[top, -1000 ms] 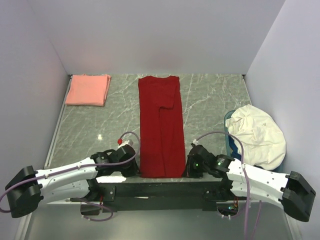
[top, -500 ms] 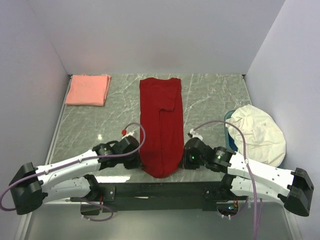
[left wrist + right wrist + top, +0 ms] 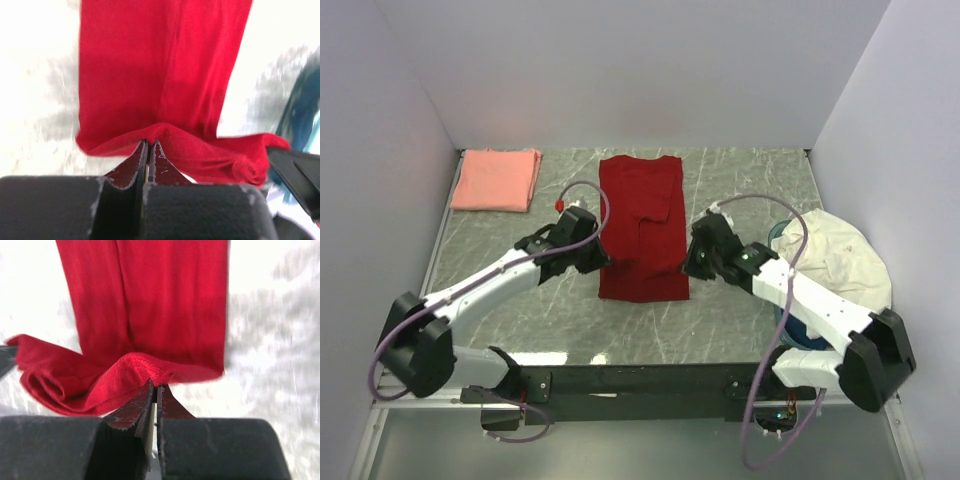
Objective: Fold and stack the t-shirts
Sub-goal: Fold the tshirt
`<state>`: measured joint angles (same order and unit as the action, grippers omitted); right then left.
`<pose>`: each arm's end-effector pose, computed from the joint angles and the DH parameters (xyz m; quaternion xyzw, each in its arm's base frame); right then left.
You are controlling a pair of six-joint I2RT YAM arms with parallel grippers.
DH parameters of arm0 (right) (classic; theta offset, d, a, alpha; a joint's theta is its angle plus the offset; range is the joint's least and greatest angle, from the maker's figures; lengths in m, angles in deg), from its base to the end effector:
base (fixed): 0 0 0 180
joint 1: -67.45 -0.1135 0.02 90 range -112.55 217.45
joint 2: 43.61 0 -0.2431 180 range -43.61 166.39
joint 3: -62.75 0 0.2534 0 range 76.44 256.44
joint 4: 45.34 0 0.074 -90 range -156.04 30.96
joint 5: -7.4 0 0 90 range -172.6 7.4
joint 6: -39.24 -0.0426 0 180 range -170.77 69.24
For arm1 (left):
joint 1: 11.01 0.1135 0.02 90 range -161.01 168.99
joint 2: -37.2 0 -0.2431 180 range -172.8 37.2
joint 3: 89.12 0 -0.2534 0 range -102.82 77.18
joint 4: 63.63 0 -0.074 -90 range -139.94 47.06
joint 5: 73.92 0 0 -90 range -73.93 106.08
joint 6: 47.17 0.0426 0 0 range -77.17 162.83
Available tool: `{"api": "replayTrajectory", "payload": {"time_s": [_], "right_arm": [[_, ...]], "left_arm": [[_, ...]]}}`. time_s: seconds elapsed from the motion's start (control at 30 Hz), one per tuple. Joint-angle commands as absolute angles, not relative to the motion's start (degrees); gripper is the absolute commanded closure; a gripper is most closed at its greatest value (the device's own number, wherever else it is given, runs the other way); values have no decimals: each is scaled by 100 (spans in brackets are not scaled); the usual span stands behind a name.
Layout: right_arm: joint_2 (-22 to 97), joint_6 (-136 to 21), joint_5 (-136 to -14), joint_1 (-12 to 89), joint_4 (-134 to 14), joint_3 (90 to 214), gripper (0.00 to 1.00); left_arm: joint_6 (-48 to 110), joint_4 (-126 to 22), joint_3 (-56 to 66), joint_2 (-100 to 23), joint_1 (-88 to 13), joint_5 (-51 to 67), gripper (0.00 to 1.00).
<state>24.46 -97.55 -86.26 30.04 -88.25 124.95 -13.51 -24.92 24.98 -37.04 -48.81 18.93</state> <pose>0.2066 0.1546 0.2255 0.0877 0.9315 0.2137 0.2811 0.2258 -0.1725 0.2254 -0.1588 0.9167 -0.2522 0.2662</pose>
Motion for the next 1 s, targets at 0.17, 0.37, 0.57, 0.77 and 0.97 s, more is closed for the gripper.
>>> {"api": "replayTrajectory", "payload": {"time_s": [0.17,0.37,0.57,0.77,0.97], "right_arm": [[3925,-9427,-8559,3668,-8101,13724,100],[5060,-9366,-8278,4072,-7855,14270,100],[5851,-9313,-8005,4345,-7828,14666,100],[5835,-9251,-7917,4486,-7811,14798,100],[6088,-9199,-7864,4582,-8048,15299,100]], "left_arm": [[-1131,-2972,1418,-4909,-4266,2029,100],[-903,-2815,470,-5998,-3966,2029,100],[-745,-2603,-139,-6809,-3835,2161,100],[-771,-2682,-139,-6827,-3694,2126,100],[-675,-2682,-350,-6985,-3562,2021,100]]}}
